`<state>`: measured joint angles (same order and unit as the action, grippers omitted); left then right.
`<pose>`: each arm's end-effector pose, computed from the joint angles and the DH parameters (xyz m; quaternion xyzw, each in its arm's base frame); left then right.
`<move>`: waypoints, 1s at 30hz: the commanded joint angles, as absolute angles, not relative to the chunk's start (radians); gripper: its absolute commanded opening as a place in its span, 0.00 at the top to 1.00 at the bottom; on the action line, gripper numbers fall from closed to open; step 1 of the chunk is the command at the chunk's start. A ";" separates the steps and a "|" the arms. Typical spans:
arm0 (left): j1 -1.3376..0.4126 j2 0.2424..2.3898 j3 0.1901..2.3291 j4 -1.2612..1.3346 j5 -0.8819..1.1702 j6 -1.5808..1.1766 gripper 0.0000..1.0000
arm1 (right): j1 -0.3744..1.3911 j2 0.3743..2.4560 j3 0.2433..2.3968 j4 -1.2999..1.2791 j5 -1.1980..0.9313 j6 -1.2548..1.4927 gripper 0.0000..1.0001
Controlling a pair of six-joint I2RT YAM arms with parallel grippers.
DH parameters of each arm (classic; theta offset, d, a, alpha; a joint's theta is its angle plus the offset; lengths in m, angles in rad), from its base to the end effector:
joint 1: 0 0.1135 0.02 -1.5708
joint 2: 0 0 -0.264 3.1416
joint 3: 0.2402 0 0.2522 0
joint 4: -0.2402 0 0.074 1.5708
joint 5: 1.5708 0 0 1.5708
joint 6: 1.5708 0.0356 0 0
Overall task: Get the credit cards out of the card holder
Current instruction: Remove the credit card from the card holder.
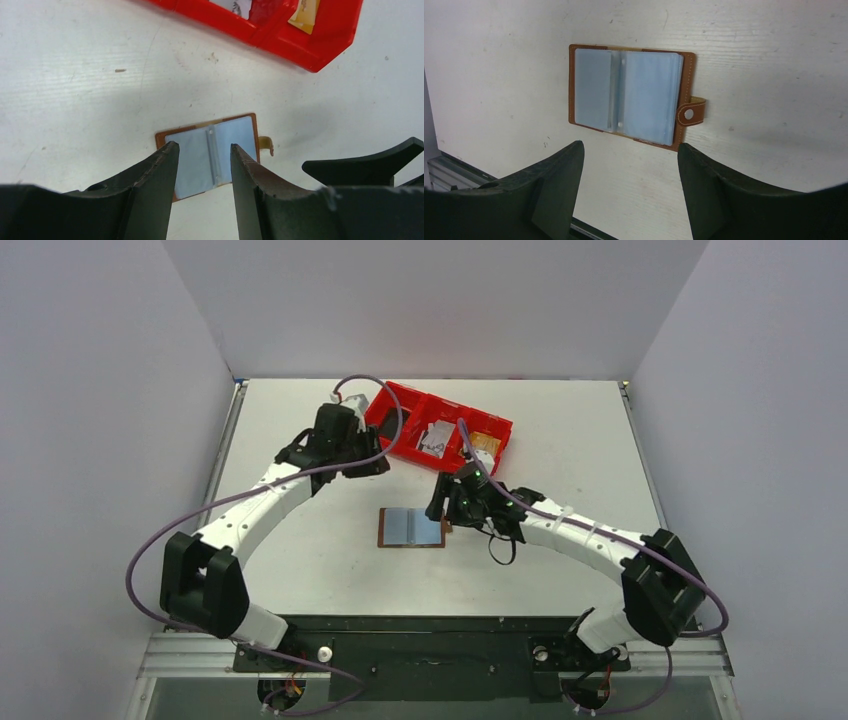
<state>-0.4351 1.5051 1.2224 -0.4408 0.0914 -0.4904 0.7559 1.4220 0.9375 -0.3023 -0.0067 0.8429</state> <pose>0.3039 -0.1449 0.2938 -0.0064 0.9108 -0.2206 0.3489 0.2203 0.2080 0.2360 0.0389 0.9233 0.2761 0.2641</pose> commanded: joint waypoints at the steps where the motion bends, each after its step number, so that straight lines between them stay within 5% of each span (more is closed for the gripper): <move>1: -0.412 1.415 1.140 -0.464 0.066 -0.510 0.60 | 0.801 1.490 1.018 -0.249 0.030 0.861 0.36; 30: -0.296 1.268 0.890 -0.472 0.135 -0.548 0.60 | 0.916 1.901 1.313 -0.350 0.047 0.854 0.50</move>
<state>-0.3038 1.2938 0.8860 -0.4904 0.1165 -0.5400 0.9108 1.8851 1.2633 -0.3248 0.0177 0.8700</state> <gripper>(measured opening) 0.402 0.504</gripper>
